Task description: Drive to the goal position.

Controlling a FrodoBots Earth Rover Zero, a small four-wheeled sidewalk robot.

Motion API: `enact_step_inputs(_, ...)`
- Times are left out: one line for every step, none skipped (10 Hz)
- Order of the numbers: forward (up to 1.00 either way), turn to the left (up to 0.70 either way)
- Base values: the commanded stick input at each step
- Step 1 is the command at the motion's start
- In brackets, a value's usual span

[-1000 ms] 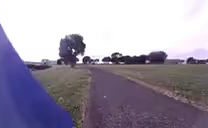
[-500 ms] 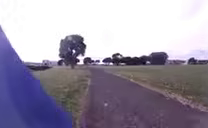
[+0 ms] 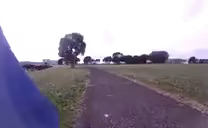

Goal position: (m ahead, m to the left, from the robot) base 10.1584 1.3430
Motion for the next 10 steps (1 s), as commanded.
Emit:
enact_step_inputs(0.7,0.0)
enact_step_inputs(0.7,0.0)
enact_step_inputs(0.7,0.0)
enact_step_inputs(0.7,0.0)
enact_step_inputs(0.7,0.0)
enact_step_inputs(0.7,0.0)
enact_step_inputs(0.7,0.0)
enact_step_inputs(0.7,0.0)
enact_step_inputs(0.7,0.0)
enact_step_inputs(0.7,0.0)
